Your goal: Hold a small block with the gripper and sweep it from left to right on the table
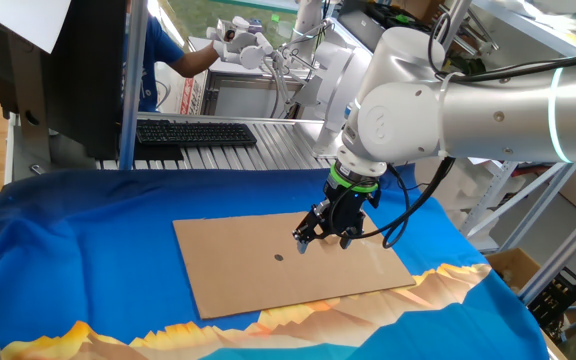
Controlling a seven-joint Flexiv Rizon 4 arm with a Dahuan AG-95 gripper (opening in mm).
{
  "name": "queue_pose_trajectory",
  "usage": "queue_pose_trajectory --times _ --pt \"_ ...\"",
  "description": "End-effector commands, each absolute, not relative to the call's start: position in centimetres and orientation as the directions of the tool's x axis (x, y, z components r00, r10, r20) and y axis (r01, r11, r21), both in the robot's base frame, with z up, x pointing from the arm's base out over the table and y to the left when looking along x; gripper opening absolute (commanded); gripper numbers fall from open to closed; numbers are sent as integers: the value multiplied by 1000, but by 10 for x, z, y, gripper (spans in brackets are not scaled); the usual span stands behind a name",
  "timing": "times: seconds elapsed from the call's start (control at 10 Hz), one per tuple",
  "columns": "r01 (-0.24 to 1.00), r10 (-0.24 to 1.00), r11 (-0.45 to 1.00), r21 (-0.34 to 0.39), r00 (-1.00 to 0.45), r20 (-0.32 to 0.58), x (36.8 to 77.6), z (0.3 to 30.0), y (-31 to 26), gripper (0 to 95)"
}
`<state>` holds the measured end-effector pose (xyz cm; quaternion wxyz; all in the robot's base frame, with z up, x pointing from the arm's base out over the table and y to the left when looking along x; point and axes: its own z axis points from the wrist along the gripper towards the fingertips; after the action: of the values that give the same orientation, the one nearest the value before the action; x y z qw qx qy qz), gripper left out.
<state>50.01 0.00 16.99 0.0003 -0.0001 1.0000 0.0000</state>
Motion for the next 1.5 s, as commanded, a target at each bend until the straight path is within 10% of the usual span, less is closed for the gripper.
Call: queue_pose_trajectory --times 0.1,1.5 --pt "89 88 994 56 -996 14 500 170 0 0" --pt "81 80 995 56 -997 15 500 170 0 0"
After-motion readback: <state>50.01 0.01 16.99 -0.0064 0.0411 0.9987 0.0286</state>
